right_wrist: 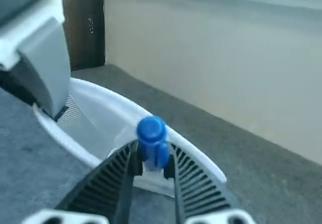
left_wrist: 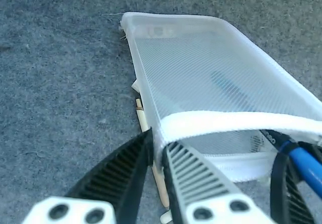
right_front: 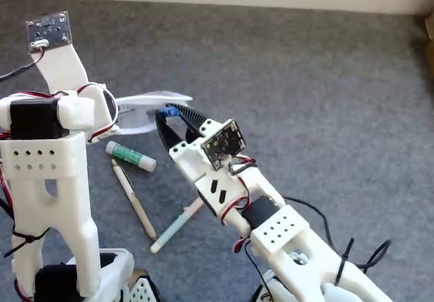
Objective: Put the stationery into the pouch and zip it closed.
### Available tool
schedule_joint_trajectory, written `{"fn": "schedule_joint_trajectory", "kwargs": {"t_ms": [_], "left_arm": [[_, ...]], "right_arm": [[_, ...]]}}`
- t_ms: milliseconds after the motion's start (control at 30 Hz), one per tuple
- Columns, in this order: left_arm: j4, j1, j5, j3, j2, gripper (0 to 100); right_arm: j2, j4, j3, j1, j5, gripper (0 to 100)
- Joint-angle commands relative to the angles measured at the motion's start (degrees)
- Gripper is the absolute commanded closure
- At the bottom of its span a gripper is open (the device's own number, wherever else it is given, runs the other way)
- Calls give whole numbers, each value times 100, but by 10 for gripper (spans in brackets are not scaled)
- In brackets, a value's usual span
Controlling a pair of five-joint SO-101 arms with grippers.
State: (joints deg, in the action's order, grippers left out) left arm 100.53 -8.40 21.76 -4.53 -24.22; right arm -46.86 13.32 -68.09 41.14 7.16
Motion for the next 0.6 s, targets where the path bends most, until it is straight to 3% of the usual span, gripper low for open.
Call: {"fn": "schedule_joint_trajectory", "kwargs": {"t_ms": [0, 100, 567], "left_arm": [[-9, 84, 44, -312, -110, 993], [-9, 84, 44, -312, -110, 993], [-9, -145, 53, -312, -110, 993]], "right_arm": [[-699, -708, 119, 154, 53, 910], [-1130, -1323, 119, 286, 44, 868], [-1631, -3336, 1077, 338, -914, 865]]}}
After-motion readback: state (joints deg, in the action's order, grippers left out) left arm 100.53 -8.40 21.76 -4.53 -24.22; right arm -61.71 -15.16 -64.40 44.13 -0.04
